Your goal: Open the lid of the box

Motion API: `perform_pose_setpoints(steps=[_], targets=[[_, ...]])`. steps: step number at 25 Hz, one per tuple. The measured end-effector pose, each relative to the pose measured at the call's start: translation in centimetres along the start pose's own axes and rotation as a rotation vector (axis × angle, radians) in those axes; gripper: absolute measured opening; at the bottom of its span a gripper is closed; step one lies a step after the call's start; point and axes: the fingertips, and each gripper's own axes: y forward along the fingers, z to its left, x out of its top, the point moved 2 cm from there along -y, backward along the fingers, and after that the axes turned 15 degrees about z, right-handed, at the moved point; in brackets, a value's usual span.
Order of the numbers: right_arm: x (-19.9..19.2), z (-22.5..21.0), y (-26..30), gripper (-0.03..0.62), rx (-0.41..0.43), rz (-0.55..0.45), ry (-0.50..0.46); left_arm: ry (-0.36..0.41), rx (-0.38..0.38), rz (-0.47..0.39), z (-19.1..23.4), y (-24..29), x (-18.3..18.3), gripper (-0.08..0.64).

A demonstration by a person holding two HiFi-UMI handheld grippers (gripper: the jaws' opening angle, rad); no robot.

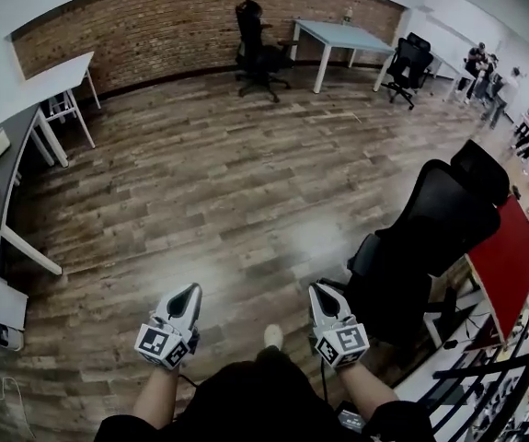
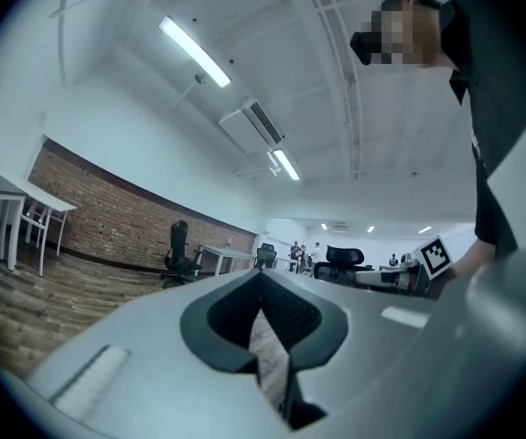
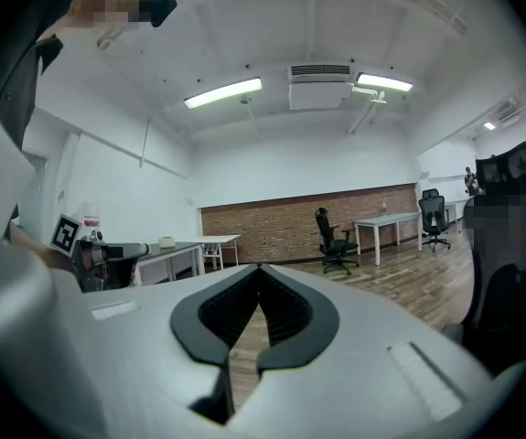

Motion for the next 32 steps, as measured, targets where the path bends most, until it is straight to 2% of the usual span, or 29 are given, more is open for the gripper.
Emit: perform_pose_setpoints(steps=[7, 13, 17, 22, 32], targets=[[0.9, 0.0, 6.5, 0.003, 0.103, 0.046, -0.020, -0.051, 0.121, 0.000, 3.4, -0.4, -0.6, 0.000], [4.3, -0.1, 12.2, 0.002, 0.212, 0.031, -0.054, -0.075, 0.217, -0.043, 6.4, 1.1, 1.7, -0.002], [5.2, -0.1, 15.9, 0.002, 0.291, 0.035, -0.057, -0.097, 0.299, -0.064, 8.5, 1.6, 2.1, -0.002], [6.6, -0.1, 19.9, 0.002, 0.375, 0.040, -0.080, -0.084, 0.401, -0.075, 10.7, 2.0, 3.2, -0.002], [8.9, 0.6, 26.2, 0.002, 0.541, 0.048, -0.098, -0.117, 0.625, -0.135, 13.1, 0.2, 4.2, -0.002]])
